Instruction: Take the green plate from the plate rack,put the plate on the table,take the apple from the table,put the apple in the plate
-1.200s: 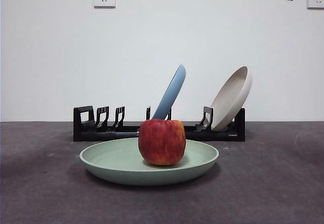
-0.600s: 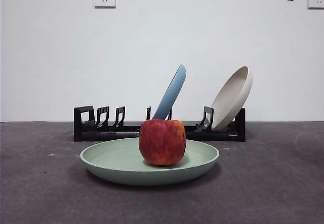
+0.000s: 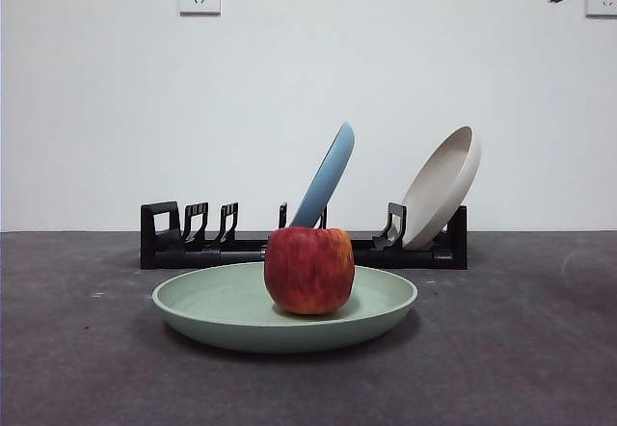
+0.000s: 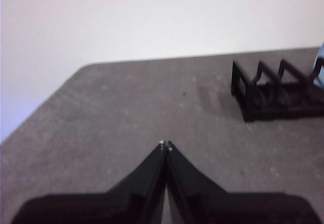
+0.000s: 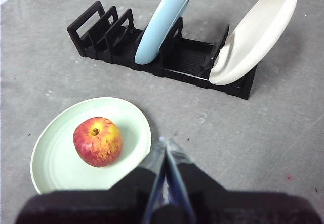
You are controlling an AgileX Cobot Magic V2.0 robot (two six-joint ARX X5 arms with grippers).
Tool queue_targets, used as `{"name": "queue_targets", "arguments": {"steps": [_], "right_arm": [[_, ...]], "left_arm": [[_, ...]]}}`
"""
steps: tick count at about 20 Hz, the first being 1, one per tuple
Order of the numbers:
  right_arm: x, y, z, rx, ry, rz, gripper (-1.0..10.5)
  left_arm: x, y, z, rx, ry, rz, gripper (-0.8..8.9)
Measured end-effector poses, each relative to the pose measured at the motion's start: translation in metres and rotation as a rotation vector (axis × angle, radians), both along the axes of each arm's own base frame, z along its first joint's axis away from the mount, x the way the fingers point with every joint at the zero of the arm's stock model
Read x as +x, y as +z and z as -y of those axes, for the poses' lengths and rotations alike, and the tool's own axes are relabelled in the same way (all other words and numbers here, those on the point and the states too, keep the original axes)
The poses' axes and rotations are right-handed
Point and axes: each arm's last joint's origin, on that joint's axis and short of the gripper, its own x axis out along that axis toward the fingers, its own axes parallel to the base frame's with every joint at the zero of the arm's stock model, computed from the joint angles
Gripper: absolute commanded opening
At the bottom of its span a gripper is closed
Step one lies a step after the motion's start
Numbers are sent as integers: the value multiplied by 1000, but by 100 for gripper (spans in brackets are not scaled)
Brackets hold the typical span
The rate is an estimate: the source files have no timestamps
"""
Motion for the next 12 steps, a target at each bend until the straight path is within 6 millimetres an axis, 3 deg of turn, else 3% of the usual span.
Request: {"name": "queue_targets", "arguments": {"steps": [6,12], "right_arm": [[0,0,0,0,0,0,1],[0,0,0,0,0,0,1]], "left_arm": [[1,-24,0,-5,-2,-26,-3],[0,-28,0,-21,3,-66,-3]]}}
